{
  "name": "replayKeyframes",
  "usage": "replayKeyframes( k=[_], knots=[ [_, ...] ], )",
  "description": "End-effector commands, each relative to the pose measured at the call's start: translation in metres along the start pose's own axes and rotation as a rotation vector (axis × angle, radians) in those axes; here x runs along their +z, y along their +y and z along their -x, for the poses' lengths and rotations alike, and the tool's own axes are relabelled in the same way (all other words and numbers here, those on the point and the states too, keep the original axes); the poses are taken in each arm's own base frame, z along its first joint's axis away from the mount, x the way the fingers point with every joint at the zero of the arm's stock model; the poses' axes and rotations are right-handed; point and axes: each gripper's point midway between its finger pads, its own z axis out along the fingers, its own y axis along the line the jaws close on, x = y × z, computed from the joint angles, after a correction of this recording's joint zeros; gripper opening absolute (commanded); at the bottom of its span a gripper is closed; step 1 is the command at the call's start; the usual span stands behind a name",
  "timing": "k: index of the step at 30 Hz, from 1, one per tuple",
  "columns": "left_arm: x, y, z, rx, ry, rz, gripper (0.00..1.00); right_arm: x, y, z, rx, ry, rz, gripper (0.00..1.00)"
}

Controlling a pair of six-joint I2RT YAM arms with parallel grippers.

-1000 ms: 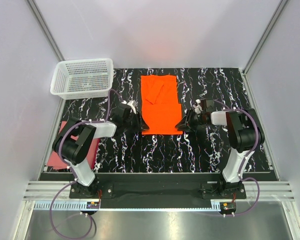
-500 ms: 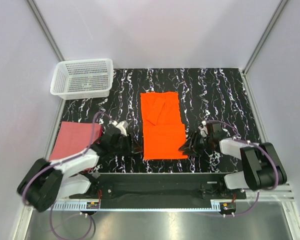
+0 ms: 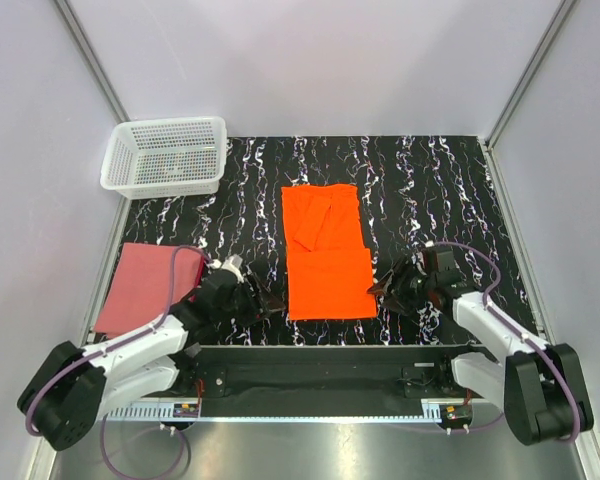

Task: Fold and stack the t-shirts
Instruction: Fold the tshirt

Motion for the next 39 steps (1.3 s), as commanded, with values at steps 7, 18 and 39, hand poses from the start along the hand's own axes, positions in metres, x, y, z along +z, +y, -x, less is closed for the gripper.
replayKeyframes(
  k=[7,18,39],
  knots=[
    [0.02,-0.016,0.0,-0.064,0.062,0.014,0.66,0.006,-0.005,0.014,-0.043,0.022,-0.117,0.73],
    [0.02,-0.009,-0.047,-0.428,0.143,0.084,0.65,-0.012,-0.023,-0.011,0.086,-0.044,-0.209,0.74],
    [0.025,0.013,-0.029,-0.838,-0.102,0.097,0.54,0.003,-0.045,-0.032,0.513,-0.21,-0.189,0.66]
  ],
)
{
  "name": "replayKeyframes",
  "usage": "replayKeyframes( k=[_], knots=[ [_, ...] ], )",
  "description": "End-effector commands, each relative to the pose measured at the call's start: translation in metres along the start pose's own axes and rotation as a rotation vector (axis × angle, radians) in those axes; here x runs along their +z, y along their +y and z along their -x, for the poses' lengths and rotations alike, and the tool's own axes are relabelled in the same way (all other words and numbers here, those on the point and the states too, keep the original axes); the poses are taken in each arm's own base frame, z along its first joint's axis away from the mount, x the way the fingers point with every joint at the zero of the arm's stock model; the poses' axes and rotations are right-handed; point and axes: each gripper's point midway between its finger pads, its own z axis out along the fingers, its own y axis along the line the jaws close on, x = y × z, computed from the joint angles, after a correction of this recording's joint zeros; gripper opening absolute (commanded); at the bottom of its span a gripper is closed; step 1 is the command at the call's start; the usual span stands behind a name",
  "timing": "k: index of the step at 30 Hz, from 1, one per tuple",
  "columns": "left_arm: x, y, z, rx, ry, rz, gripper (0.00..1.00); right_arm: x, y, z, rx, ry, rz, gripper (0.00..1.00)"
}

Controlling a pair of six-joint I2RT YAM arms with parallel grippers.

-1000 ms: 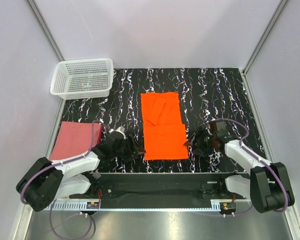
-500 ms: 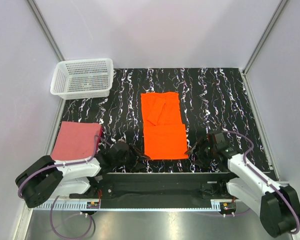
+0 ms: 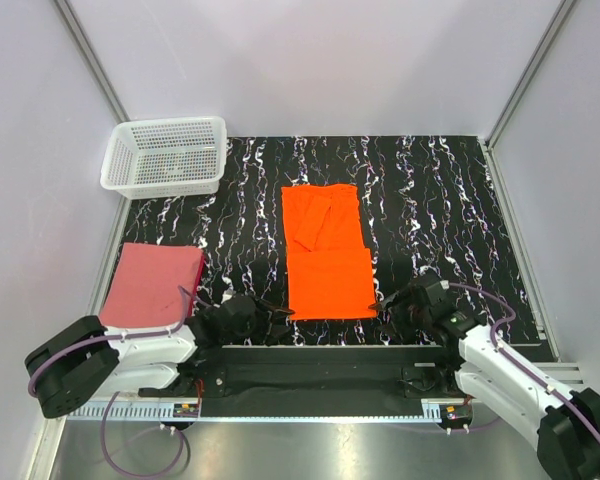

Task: Fold and stack the t-shirts
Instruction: Fold the tshirt

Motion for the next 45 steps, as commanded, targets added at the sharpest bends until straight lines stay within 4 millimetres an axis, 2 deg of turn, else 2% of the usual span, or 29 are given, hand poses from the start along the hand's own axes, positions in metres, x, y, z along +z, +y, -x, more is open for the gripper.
replayKeyframes(
  k=[1,7,10,15,19,31,37,38,39,41,43,45],
  knots=[
    [0.005,0.01,0.022,-0.109,-0.104,0.019,0.54,0.007,-0.007,0.011,0.078,-0.088,-0.03,0.65],
    [0.011,0.011,0.02,-0.124,-0.098,0.024,0.51,0.016,-0.013,0.005,0.087,-0.075,-0.061,0.63],
    [0.014,0.012,0.021,-0.133,-0.104,0.024,0.46,0.021,-0.019,0.011,0.097,-0.109,-0.083,0.59],
    [0.016,0.014,0.022,-0.138,-0.105,0.03,0.45,0.023,-0.024,0.01,0.106,-0.113,-0.093,0.5],
    [0.018,0.014,0.022,-0.143,-0.105,0.032,0.45,0.023,-0.029,0.014,0.12,-0.134,-0.101,0.46],
    [0.02,0.015,0.02,-0.149,-0.101,0.046,0.43,0.025,-0.032,0.016,0.122,-0.147,-0.121,0.44],
    [0.021,0.016,0.02,-0.147,-0.103,0.047,0.41,0.026,-0.038,0.014,0.109,-0.136,-0.14,0.39],
    [0.021,0.016,0.02,-0.143,-0.102,0.044,0.4,0.026,-0.039,0.014,0.106,-0.135,-0.146,0.37],
    [0.022,0.016,0.022,-0.14,-0.108,0.044,0.38,0.027,-0.039,0.014,0.102,-0.131,-0.148,0.29],
    [0.023,0.013,0.024,-0.134,-0.114,0.013,0.26,0.028,-0.04,0.012,0.095,-0.121,-0.145,0.21],
    [0.025,0.007,0.021,-0.128,-0.1,-0.013,0.16,0.03,-0.039,0.01,0.094,-0.108,-0.134,0.05],
    [0.027,0.006,0.018,-0.109,-0.086,-0.017,0.13,0.029,-0.037,0.008,0.071,-0.097,-0.128,0.0]
  ],
)
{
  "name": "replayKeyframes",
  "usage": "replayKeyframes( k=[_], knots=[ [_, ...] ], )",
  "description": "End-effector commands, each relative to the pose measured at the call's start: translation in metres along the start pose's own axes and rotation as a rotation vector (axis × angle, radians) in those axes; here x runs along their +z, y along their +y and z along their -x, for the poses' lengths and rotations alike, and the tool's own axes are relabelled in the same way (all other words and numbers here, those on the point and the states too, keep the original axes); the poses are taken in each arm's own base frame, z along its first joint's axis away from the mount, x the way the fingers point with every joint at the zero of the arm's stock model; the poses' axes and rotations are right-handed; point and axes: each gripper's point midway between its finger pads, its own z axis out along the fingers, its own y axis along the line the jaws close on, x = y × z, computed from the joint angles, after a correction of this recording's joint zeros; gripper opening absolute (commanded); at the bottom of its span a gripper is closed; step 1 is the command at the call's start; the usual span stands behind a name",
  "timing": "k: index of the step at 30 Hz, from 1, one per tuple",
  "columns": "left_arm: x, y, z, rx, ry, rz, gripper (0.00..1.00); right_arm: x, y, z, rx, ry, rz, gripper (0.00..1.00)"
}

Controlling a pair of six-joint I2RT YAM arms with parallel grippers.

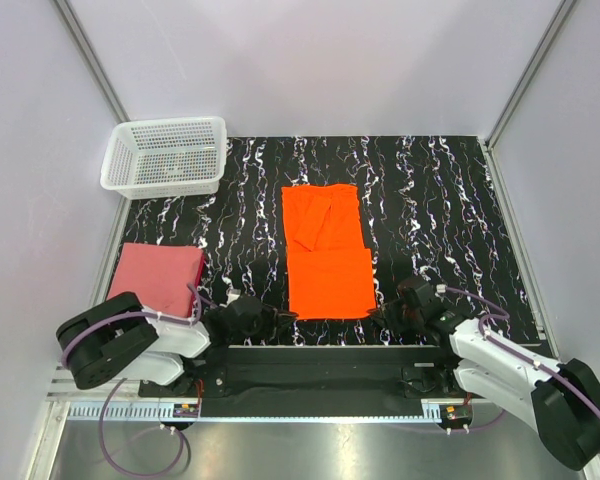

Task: Fold and stack the t-shirts
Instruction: Fold the tshirt

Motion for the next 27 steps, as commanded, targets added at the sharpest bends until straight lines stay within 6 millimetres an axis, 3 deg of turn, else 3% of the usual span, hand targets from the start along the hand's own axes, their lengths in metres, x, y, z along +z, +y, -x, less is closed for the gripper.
replayKeyframes(
  k=[1,2,6,16,27],
  knots=[
    [0.005,0.008,0.013,-0.073,-0.054,0.014,0.05,0.005,-0.038,0.01,-0.065,-0.044,-0.112,0.0],
    [0.005,0.008,0.011,-0.07,-0.047,0.016,0.0,0.005,-0.038,0.009,-0.069,-0.039,-0.113,0.0],
    [0.0,0.01,0.007,-0.041,-0.027,0.03,0.0,-0.003,-0.033,0.007,-0.102,-0.025,-0.084,0.0],
    [-0.033,0.017,-0.002,0.015,-0.045,0.039,0.0,-0.033,-0.043,-0.006,-0.133,0.055,-0.082,0.0],
    [-0.046,0.027,-0.033,0.041,0.011,0.033,0.0,-0.06,-0.036,-0.014,-0.166,0.094,-0.048,0.0]
  ],
)
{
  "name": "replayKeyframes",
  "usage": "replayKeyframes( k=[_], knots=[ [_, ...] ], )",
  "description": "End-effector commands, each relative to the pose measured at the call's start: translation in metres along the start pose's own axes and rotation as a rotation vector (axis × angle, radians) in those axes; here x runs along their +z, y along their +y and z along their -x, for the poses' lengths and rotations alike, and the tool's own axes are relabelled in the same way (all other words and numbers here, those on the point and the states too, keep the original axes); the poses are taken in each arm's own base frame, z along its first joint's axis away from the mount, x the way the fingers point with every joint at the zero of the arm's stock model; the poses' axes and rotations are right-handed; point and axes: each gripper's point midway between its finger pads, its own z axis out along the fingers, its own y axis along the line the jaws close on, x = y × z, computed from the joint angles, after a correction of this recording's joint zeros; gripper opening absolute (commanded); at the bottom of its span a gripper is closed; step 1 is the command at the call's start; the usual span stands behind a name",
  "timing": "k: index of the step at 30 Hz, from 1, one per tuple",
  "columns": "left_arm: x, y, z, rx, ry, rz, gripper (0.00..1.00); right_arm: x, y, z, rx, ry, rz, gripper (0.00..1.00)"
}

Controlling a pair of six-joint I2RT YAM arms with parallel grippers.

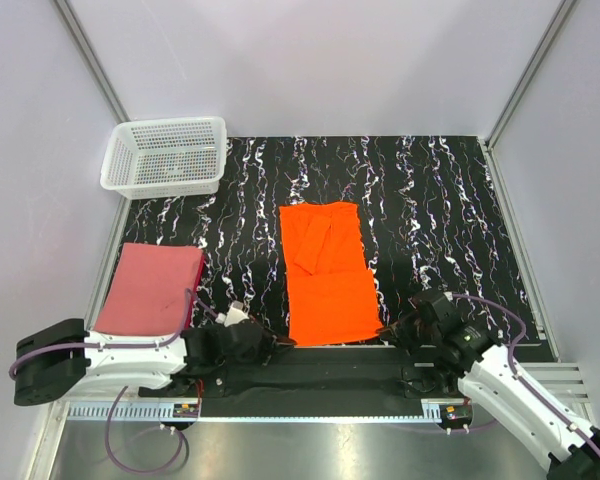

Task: Fold and stack the t-shirts
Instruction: Fold the tshirt

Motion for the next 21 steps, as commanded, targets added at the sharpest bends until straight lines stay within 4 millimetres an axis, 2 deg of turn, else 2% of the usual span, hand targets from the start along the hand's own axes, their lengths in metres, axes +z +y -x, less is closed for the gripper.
replayKeyframes(
  k=[1,6,11,14,17,19,20,21],
  knots=[
    [-0.002,-0.011,0.005,-0.155,-0.054,-0.02,0.0,-0.012,-0.003,-0.003,-0.018,0.004,-0.018,0.0],
    [-0.004,-0.011,0.0,-0.156,-0.051,-0.02,0.0,-0.015,-0.008,-0.003,-0.022,0.007,-0.021,0.0],
    [-0.009,-0.016,-0.004,-0.137,-0.052,-0.032,0.0,-0.021,-0.005,-0.007,-0.038,0.027,-0.007,0.0],
    [-0.012,-0.024,-0.006,-0.103,-0.059,-0.05,0.0,-0.024,-0.003,-0.01,-0.055,0.039,-0.001,0.0],
    [-0.016,-0.035,-0.008,-0.031,-0.081,-0.057,0.0,-0.029,0.009,-0.012,-0.093,0.044,0.041,0.0],
    [-0.021,-0.055,-0.009,0.033,-0.115,-0.095,0.0,-0.036,0.024,-0.01,-0.132,0.027,0.074,0.0],
    [-0.023,-0.057,-0.007,0.055,-0.136,-0.092,0.0,-0.039,0.03,-0.008,-0.148,0.012,0.085,0.0],
    [-0.025,-0.065,-0.004,0.073,-0.166,-0.114,0.0,-0.046,0.047,-0.007,-0.165,-0.004,0.117,0.0]
  ],
)
